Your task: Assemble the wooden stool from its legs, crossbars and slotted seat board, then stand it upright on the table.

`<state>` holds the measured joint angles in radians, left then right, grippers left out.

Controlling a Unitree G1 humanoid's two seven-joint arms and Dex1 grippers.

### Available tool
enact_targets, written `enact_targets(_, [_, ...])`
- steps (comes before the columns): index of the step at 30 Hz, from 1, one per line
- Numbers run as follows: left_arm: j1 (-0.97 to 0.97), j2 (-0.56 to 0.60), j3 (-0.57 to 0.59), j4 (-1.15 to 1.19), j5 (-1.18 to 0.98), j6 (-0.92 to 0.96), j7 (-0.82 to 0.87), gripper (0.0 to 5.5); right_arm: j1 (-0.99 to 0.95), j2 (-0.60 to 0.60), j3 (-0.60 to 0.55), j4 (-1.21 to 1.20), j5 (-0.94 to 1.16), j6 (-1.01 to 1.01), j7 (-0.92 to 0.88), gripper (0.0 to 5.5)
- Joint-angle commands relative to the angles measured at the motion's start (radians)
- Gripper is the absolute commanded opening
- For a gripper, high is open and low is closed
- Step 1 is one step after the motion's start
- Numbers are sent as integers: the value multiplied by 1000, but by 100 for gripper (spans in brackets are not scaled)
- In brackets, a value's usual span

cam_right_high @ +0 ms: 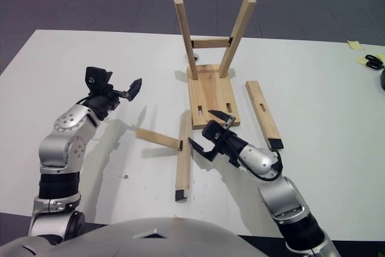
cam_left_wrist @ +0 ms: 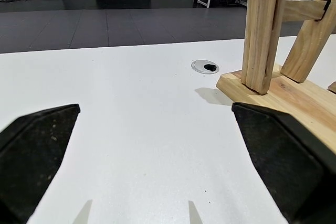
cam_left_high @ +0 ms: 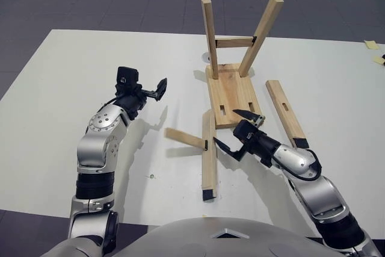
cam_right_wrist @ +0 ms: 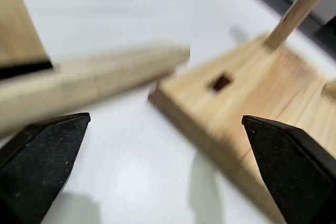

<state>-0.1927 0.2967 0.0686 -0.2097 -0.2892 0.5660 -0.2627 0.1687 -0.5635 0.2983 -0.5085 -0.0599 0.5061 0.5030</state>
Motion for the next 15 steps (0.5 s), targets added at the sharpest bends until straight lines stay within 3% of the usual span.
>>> enact_targets(1, [-3,11,-7,-2,18,1,-7,538,16,-13,-4,10,-14,42,3,540])
enact_targets(9, [0,9,-16,-5,32,-4,-17,538,1,12,10,9,-14,42,-5,540])
enact_targets(15, [-24,18,18,6,30,-11,-11,538,-100,43,116,34,-24,50,47,540])
